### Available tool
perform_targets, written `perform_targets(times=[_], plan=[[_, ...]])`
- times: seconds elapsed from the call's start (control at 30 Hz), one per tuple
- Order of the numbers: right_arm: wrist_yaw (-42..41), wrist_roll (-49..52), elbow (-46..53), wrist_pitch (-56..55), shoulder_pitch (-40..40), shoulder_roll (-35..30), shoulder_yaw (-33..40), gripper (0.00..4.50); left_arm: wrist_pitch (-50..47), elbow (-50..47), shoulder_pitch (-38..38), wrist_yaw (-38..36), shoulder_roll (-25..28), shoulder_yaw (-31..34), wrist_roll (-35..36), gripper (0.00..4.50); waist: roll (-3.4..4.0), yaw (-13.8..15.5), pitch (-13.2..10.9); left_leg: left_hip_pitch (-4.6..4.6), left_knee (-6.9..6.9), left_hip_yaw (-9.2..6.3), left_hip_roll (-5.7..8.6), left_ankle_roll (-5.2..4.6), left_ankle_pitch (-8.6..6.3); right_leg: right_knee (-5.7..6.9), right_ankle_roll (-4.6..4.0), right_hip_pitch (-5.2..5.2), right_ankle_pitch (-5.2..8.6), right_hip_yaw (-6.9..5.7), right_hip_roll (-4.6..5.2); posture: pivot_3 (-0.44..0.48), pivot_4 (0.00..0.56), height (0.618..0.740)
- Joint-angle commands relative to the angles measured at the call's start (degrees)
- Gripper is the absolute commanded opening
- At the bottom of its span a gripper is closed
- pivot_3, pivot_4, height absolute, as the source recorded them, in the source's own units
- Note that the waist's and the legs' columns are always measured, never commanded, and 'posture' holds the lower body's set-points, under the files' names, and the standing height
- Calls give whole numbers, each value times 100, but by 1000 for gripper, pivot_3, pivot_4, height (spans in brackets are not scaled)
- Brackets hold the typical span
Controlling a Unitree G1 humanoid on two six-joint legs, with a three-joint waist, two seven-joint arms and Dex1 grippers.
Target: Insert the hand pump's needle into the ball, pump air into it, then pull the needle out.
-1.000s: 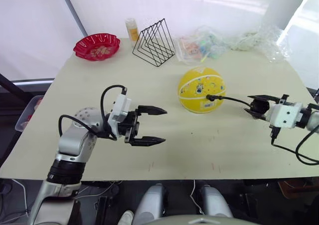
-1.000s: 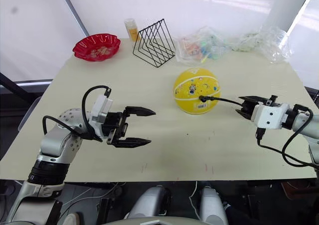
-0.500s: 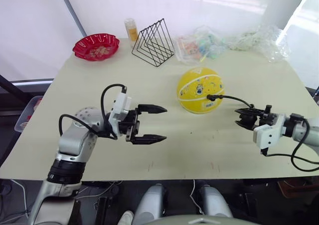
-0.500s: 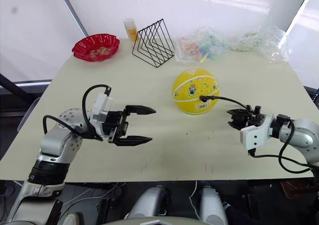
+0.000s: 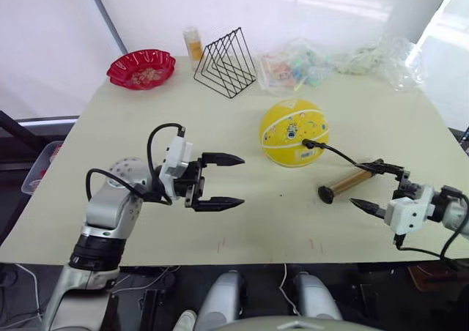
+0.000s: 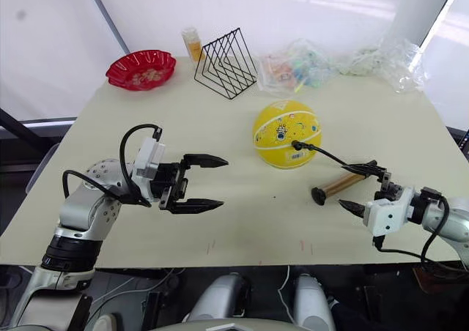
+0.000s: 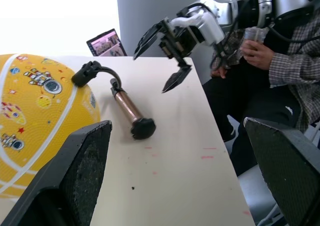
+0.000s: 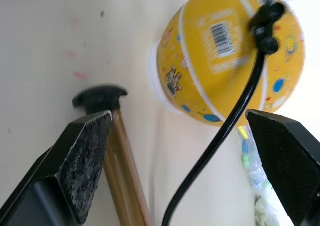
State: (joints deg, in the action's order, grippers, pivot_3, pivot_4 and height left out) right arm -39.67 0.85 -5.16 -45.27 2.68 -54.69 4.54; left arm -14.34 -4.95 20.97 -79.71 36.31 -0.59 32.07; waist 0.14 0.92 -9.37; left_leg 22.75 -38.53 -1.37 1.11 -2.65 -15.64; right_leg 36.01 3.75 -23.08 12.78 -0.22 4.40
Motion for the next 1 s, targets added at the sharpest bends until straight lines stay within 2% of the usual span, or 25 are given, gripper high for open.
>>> perform_targets(times=[0.03, 0.1, 0.23, 0.4, 0.6, 0.73, 1.0], plan=[[35, 1369, 836, 814, 571, 175, 471, 4490, 122, 124, 244, 256, -103, 74, -93, 4500, -2, 1, 0, -1, -1, -5, 0, -2, -1, 0, 0, 4, 0, -5, 0, 0, 150, 737], [58, 1782, 1183, 1232, 882, 325, 625, 4490, 200, 250, 355, 425, -171, 10, -277, 4500, -4, -6, 0, 0, -4, -9, 0, -17, -10, 0, 0, 7, 0, -7, 0, 0, 150, 737], [158, 2752, 2211, 1985, 1953, 776, 992, 4490, 70, 565, 884, 1246, -645, -78, -571, 4500, -5, 28, 0, -3, -16, -16, 0, -25, -13, 1, 0, 16, 0, -11, -3, 0, 150, 737], [275, 3174, 3095, 2573, 2618, 1263, 1375, 4490, -169, 894, 1410, 1808, -1073, -122, -684, 4500, -13, -31, -3, -3, -42, -8, -2, -27, -15, 17, 2, 16, -1, 2, -10, 0, 150, 737], [133, 3268, 3597, 2974, 2968, 1538, 1578, 4490, -390, 1513, 2328, 2354, -1664, -272, -848, 4500, -25, 7, -11, -13, -76, -10, -7, -26, -14, 66, 1, 16, 1, 2, -19, 0, 150, 737], [65, 3186, 3684, 3177, 2857, 1601, 1598, 4490, -171, 2188, 2877, 2553, -1972, -508, -1305, 4500, -35, -3, -13, -11, -94, -6, -4, -26, -12, 74, 2, 17, -1, 5, -21, 0, 150, 737], [-78, 3027, 3718, 3458, 2513, 1727, 1508, 4490, 382, 3851, 3939, 3181, -2625, -487, -1837, 4500, -46, -11, -21, -4, -88, -6, 7, -27, -13, 74, 1, 6, 0, 8, -27, 0, 150, 737]])
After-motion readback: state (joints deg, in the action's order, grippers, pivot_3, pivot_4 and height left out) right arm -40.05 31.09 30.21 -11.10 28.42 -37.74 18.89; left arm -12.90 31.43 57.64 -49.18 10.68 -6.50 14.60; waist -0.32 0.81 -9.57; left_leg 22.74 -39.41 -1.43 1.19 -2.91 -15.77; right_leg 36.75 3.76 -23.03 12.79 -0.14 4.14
